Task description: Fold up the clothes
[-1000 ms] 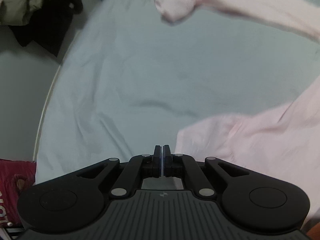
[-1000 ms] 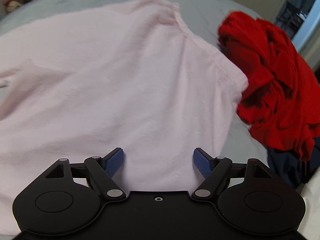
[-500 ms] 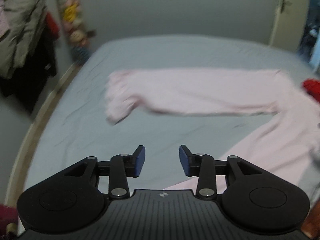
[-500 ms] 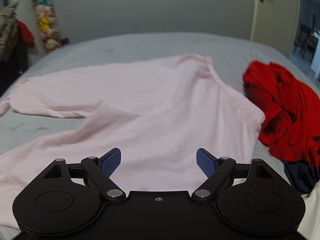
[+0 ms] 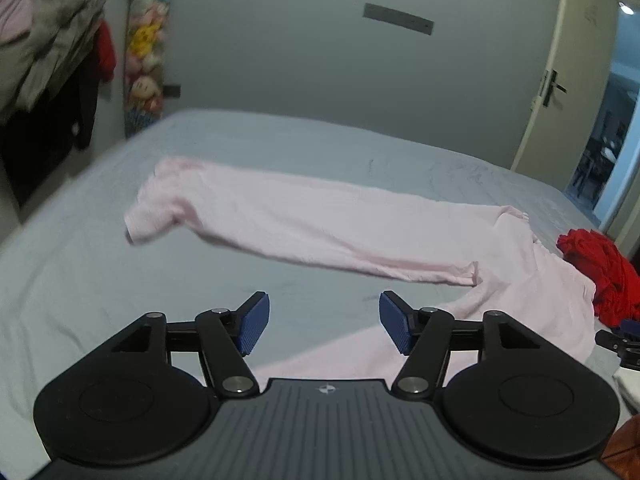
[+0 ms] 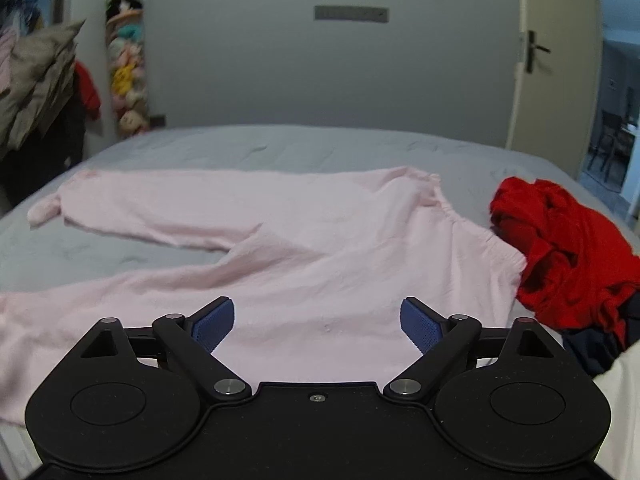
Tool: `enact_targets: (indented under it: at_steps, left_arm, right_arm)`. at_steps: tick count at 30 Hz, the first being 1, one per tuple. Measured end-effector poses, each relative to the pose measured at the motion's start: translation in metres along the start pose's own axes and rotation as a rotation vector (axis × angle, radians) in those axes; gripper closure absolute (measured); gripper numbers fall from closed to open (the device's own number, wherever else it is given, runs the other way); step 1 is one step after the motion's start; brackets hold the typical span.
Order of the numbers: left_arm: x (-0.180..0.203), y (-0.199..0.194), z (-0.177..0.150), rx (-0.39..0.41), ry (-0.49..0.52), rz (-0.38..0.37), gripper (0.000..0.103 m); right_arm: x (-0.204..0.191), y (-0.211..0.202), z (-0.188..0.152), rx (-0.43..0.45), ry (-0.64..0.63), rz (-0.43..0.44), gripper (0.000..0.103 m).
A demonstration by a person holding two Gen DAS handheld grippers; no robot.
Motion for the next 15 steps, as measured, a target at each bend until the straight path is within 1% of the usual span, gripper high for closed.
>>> enact_targets:
  at_steps: [6, 8, 11, 15]
  left_arm:
    - [0.012, 0.014, -0.02, -0.03, 0.042, 0.059, 0.043]
    - [0.015, 0.018, -0.024, -0.052, 0.038, 0.08, 0.043]
    - [0.014, 0.023, -0.032, -0.091, 0.0, 0.068, 0.043]
    - [0.007, 0.024, -0.036, -0.108, 0.0, 0.115, 0.043]
  right_arm:
    - [0.006, 0.004, -0.01, -0.029, 0.039, -0.012, 0.01]
    - [0.01, 0.006, -0.014, -0.047, 0.069, -0.017, 0.01]
    - [0.013, 0.008, -0.02, -0.063, 0.078, -0.035, 0.01]
    - [0.008, 0.008, -0.023, -0.066, 0.048, -0.036, 0.01]
Point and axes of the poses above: each gripper's, at about its wrist camera, not at the fingertips, and y roughly the way its jaws point, x to its right, z to its top, the point moved 6 cm from there along y, roughly the way its jaws point, and after that the axes turned 8 degrees about x, right-handed, at the moved point
